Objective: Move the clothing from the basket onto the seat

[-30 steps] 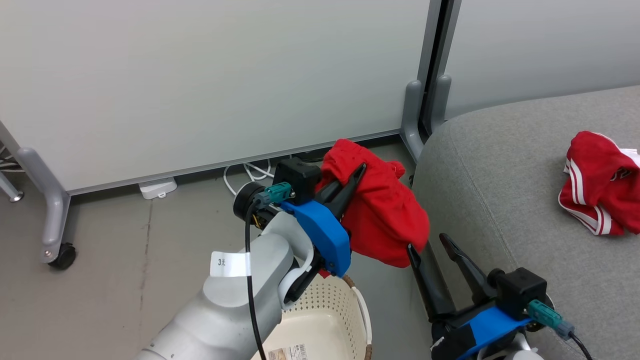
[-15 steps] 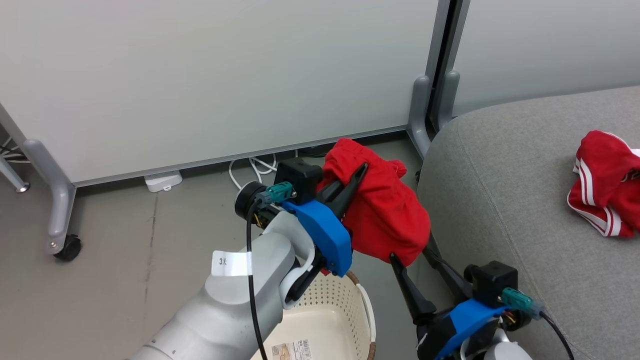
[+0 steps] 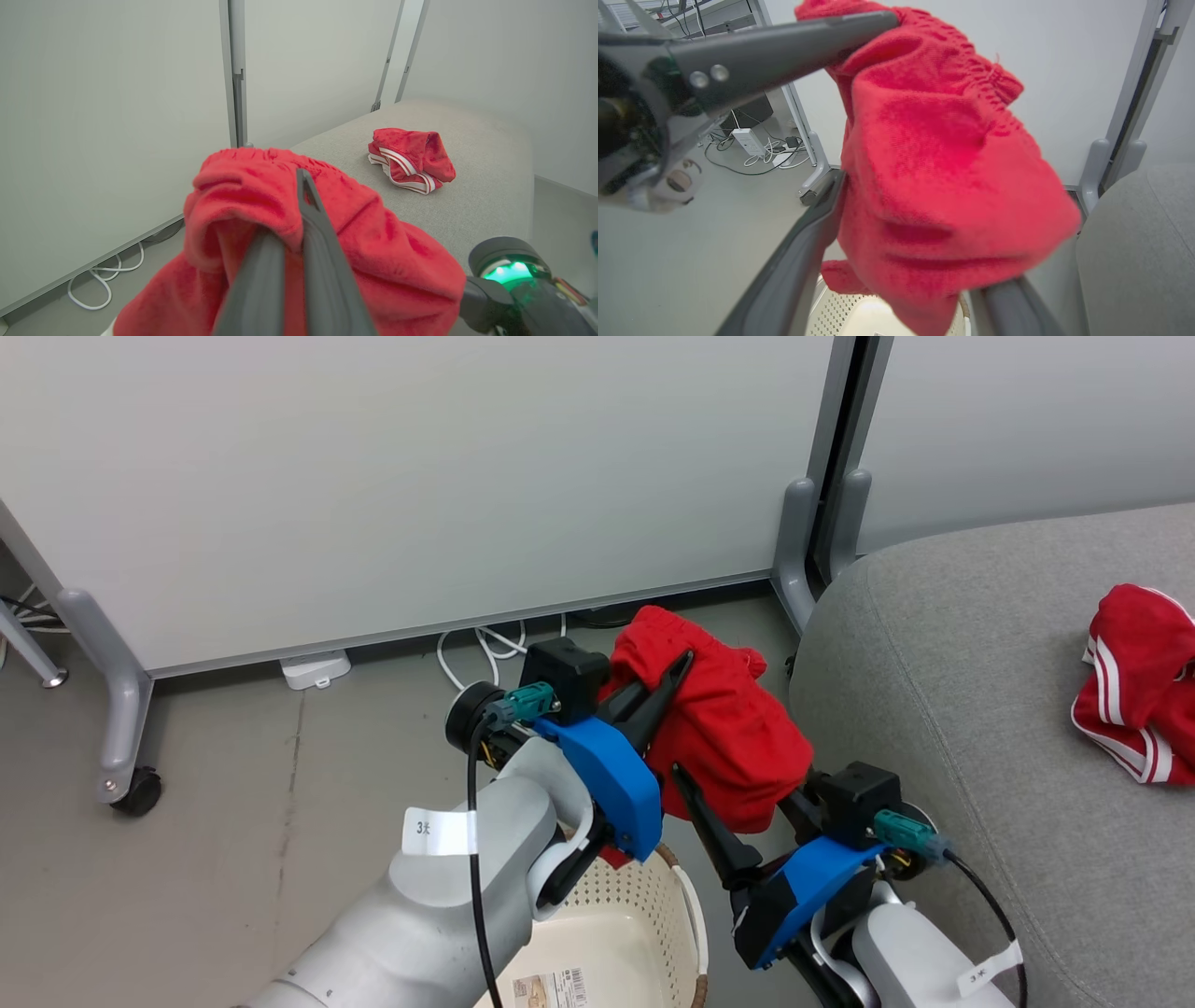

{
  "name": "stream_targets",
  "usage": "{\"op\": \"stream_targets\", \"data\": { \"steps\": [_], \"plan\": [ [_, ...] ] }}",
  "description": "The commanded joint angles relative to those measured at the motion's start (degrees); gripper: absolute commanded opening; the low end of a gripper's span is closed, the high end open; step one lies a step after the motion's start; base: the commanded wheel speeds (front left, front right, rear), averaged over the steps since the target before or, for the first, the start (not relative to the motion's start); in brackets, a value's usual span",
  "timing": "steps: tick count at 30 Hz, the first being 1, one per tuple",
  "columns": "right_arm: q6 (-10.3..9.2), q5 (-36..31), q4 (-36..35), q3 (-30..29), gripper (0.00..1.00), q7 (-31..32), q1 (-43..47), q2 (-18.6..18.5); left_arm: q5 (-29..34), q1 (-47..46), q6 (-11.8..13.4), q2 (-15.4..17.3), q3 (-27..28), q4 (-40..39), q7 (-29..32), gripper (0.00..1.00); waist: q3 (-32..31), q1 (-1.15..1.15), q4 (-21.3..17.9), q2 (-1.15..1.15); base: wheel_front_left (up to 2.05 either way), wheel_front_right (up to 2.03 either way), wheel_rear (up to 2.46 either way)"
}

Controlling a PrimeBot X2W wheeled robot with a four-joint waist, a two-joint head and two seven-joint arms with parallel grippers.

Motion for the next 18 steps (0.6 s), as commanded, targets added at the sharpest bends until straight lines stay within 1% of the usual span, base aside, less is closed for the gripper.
{"op": "stream_targets", "data": {
  "steps": [1, 6, 13, 14, 15, 16, 17, 18],
  "plan": [
    [0.01, 0.02, 0.26, 0.27, 1.0, -0.44, -1.03, -0.25, -0.24, -0.47, -0.06, 0.01, -0.23, 0.17, -0.34, 0.0, -0.03, 0.0, -0.03, 0.0, 0.0, 0.0, 0.0],
    [0.01, -0.22, 3.12, 1.89, 1.0, -1.22, -3.99, -0.2, -1.04, -0.32, 0.12, 0.0, -0.86, 0.32, -0.57, 0.0, -0.21, 0.0, -0.18, 0.0, 0.0, 0.0, 0.0],
    [0.01, -0.99, 6.97, 2.54, 1.0, -2.37, -6.76, 0.22, -2.09, -0.64, 0.39, 0.0, -1.94, 0.45, -0.67, 0.0, -0.28, 0.0, -0.12, 0.0, 0.0, 0.0, 0.0],
    [0.01, -1.03, 7.53, 2.62, 0.94, -2.43, -7.02, 0.25, -2.21, -0.72, 0.43, -0.01, -2.08, 0.48, -0.7, 0.0, -0.27, 0.0, -0.08, 0.0, 0.0, 0.0, 0.0],
    [0.01, -0.94, 7.99, 2.68, 0.48, -2.48, -7.33, 0.3, -2.26, -0.84, 0.43, -0.01, -2.18, 0.51, -0.72, 0.0, -0.25, 0.0, -0.06, 0.0, 0.0, 0.0, 0.0],
    [0.01, -0.91, 8.39, 2.68, 0.16, -2.59, -7.57, 0.34, -2.46, -0.92, 0.38, -0.01, -2.26, 0.55, -0.76, 0.0, -0.23, 0.0, -0.05, 0.0, 0.0, 0.0, 0.0],
    [0.01, -0.95, 8.78, 2.72, 0.0, -2.75, -7.78, 0.37, -2.62, -0.99, 0.45, -0.01, -2.35, 0.62, -0.8, 0.0, -0.23, 0.0, -0.04, 0.0, 0.0, 0.0, 0.0],
    [0.01, -1.02, 9.15, 2.78, 0.0, -3.02, -7.93, 0.42, -2.68, -1.03, 0.5, -0.01, -2.42, 0.71, -0.77, 0.0, -0.22, 0.0, -0.05, 0.0, 0.0, 0.0, 0.0]
  ]
}}
